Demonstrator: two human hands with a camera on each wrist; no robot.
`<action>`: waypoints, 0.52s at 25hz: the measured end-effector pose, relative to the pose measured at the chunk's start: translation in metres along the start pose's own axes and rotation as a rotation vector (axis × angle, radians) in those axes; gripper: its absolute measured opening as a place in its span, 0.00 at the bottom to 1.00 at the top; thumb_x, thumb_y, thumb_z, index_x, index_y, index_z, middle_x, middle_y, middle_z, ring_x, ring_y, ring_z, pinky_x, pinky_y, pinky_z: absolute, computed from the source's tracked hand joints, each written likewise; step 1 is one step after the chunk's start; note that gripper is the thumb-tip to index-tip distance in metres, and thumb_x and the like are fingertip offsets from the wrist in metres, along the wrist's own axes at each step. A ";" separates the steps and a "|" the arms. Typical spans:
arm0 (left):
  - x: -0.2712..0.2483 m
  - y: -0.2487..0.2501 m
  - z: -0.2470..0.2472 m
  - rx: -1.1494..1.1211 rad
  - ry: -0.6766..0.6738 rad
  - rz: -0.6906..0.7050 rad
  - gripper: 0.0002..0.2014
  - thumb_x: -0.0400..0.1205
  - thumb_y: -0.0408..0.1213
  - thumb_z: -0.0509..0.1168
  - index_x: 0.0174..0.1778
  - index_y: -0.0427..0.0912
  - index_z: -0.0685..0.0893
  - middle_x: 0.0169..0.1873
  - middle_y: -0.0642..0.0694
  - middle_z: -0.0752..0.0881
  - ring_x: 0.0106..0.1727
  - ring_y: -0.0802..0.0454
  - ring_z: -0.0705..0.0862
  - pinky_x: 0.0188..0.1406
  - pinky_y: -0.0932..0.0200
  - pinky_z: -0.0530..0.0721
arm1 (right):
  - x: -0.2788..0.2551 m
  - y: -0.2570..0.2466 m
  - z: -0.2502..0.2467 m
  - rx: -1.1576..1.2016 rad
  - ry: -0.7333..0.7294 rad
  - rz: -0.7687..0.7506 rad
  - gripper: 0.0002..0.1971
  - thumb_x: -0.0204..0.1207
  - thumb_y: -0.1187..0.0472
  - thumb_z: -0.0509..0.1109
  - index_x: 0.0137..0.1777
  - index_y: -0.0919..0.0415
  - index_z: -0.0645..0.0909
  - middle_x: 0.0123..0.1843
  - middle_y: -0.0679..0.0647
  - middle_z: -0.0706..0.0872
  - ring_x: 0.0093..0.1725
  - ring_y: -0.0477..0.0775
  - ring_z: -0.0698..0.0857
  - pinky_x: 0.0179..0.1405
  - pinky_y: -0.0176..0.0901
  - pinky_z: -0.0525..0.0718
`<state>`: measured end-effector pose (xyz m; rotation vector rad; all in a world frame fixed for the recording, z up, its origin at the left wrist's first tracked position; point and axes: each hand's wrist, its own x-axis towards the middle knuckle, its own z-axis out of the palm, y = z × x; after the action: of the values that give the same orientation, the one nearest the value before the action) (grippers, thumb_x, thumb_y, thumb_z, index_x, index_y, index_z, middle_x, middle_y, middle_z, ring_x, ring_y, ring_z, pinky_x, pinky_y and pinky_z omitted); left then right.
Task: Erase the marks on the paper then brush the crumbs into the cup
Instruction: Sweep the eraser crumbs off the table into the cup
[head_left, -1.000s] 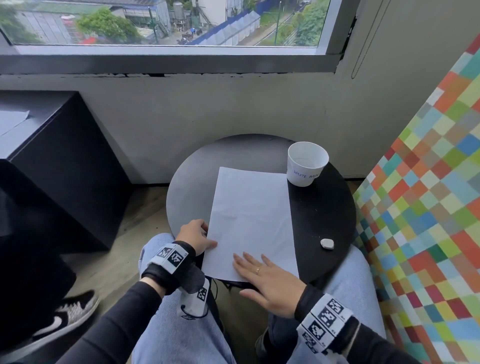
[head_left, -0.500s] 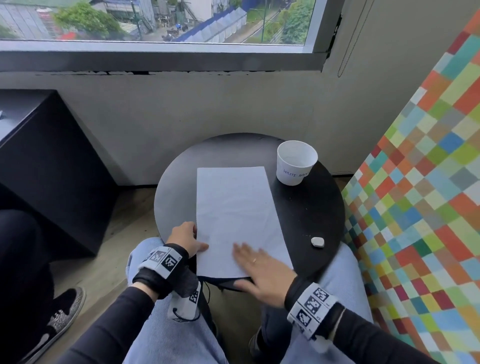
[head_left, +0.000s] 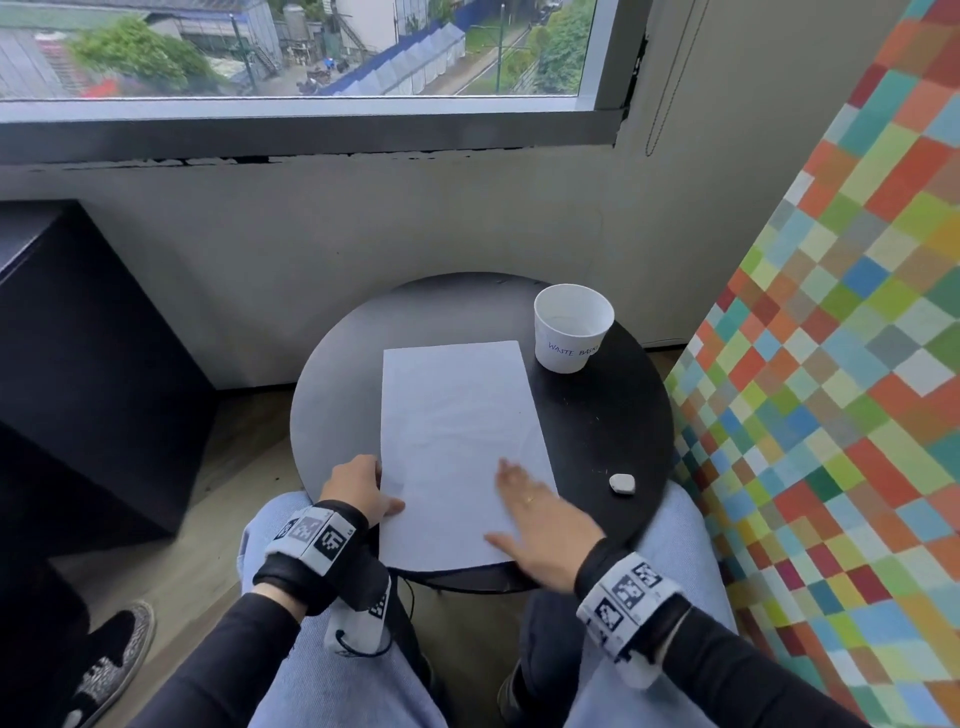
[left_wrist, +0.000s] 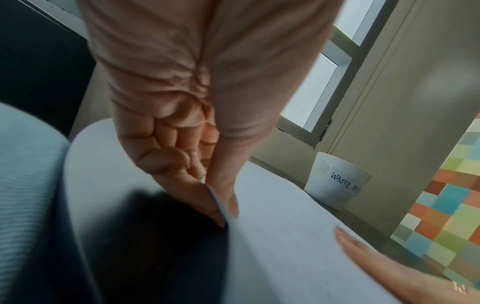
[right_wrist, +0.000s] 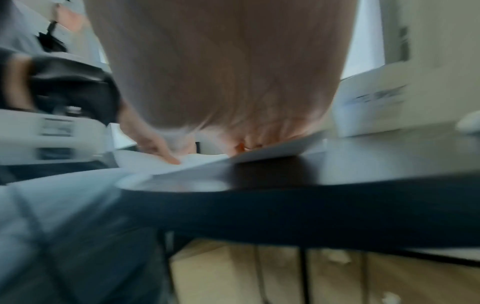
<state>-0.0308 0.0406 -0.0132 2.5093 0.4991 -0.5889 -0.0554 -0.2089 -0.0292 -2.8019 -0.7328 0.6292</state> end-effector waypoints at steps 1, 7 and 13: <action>-0.001 0.001 0.000 0.003 0.002 0.002 0.19 0.78 0.39 0.76 0.61 0.39 0.78 0.59 0.40 0.82 0.60 0.40 0.82 0.55 0.56 0.77 | -0.001 0.015 -0.003 -0.009 0.052 0.077 0.57 0.63 0.20 0.23 0.84 0.62 0.36 0.83 0.52 0.32 0.85 0.51 0.39 0.83 0.46 0.41; -0.006 0.005 0.001 0.061 0.026 -0.016 0.19 0.79 0.39 0.74 0.62 0.39 0.77 0.61 0.40 0.82 0.61 0.40 0.82 0.55 0.54 0.77 | -0.049 -0.001 0.013 -0.034 -0.086 -0.311 0.44 0.75 0.29 0.36 0.85 0.57 0.41 0.85 0.47 0.38 0.84 0.45 0.41 0.84 0.46 0.40; -0.005 0.006 0.001 0.083 0.013 -0.031 0.20 0.79 0.39 0.74 0.63 0.38 0.76 0.62 0.39 0.81 0.61 0.39 0.82 0.61 0.51 0.81 | -0.046 0.037 -0.014 -0.128 0.048 -0.080 0.48 0.70 0.29 0.30 0.84 0.61 0.39 0.85 0.52 0.37 0.85 0.50 0.41 0.78 0.39 0.33</action>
<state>-0.0320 0.0340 -0.0091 2.5888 0.5299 -0.6178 -0.0696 -0.2649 -0.0100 -2.8738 -0.9013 0.5173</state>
